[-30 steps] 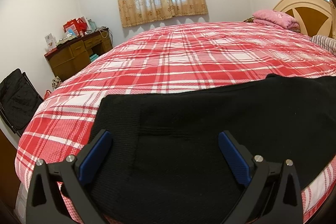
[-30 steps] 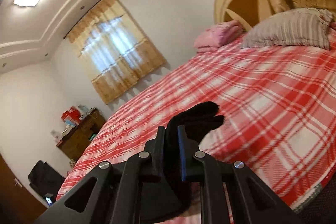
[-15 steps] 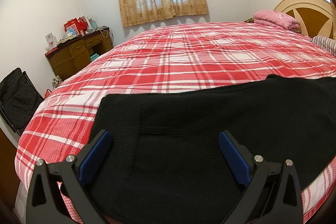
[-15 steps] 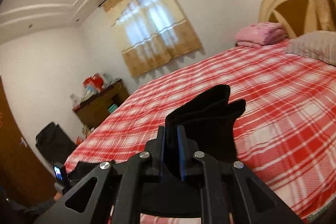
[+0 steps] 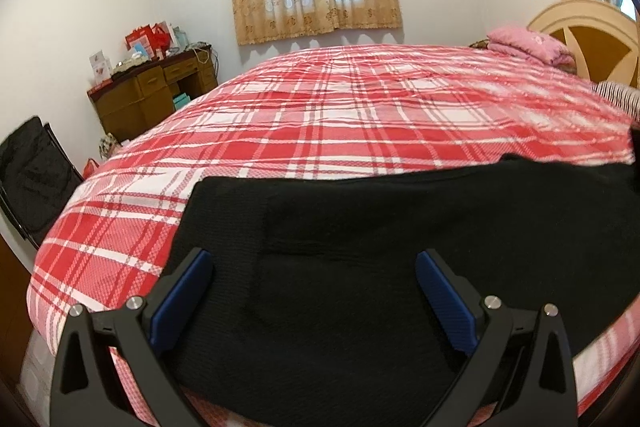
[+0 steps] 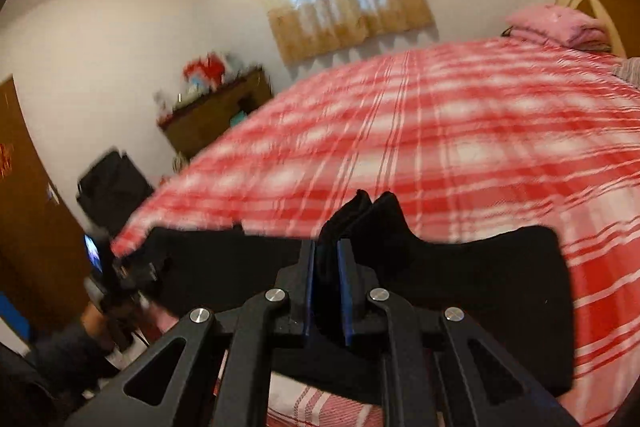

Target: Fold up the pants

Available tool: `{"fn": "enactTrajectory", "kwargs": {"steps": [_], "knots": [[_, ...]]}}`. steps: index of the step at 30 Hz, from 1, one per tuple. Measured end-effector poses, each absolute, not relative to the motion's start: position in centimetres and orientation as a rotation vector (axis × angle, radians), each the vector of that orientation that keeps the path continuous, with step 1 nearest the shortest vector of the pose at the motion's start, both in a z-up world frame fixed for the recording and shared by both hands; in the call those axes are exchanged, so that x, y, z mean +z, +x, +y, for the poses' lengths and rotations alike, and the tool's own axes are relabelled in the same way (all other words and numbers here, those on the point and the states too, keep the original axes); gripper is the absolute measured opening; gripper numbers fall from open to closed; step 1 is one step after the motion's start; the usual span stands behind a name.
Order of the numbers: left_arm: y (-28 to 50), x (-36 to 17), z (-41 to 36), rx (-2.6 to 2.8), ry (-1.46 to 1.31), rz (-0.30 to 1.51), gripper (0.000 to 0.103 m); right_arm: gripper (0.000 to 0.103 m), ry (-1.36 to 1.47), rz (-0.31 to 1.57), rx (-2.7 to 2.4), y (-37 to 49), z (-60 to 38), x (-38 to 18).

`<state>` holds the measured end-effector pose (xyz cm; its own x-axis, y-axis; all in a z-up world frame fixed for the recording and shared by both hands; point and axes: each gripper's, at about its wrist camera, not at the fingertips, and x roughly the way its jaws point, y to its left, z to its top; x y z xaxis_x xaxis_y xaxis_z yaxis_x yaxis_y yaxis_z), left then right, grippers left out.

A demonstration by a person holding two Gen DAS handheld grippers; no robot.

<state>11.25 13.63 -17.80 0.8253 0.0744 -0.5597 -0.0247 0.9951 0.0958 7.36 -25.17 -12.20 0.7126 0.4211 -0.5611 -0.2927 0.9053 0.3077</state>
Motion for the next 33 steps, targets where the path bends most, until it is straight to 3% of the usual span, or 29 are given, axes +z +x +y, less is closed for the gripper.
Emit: {"fn": "enactTrajectory", "kwargs": {"steps": [6,8,10,16,21,25,28,30,32,33], "knots": [[10.1,-15.4,11.0,-0.011,0.080,0.561,0.103,0.014,0.166,0.784,0.447,8.6,-23.1,-16.4],[9.8,-14.5,9.4,-0.081,0.075,0.559,0.103,0.022,0.180,0.803,0.449,8.8,-23.5,-16.3],[9.6,-13.7,7.7,-0.147,0.072,0.567,0.103,0.033,0.178,0.771,0.437,8.3,-24.3,-15.3],[10.1,-12.0,1.3,-0.401,0.008,0.615,0.103,0.045,0.200,0.659,0.332,6.1,-29.4,-12.6],[10.9,-12.1,-5.7,-0.576,0.006,0.684,0.102,0.046,0.445,0.622,0.101,6.1,-37.1,-13.7],[12.6,-13.5,-10.8,-0.671,0.002,0.781,0.080,0.046,0.558,0.608,-0.023,5.8,-40.8,-15.4],[13.9,-14.8,-13.3,-0.694,-0.023,0.847,0.070,0.046,0.519,0.546,-0.062,5.0,-41.0,-14.8],[14.6,-15.7,-14.5,-0.700,-0.070,0.898,0.069,0.046,0.499,0.510,-0.050,4.7,-40.4,-14.3],[14.6,-16.2,-15.1,-0.715,-0.092,0.922,0.055,0.047,0.469,0.496,-0.045,4.5,-39.7,-14.1],[14.5,-16.3,-15.4,-0.710,-0.082,0.921,0.053,0.047,0.451,0.495,-0.044,4.5,-39.4,-14.1]]}}
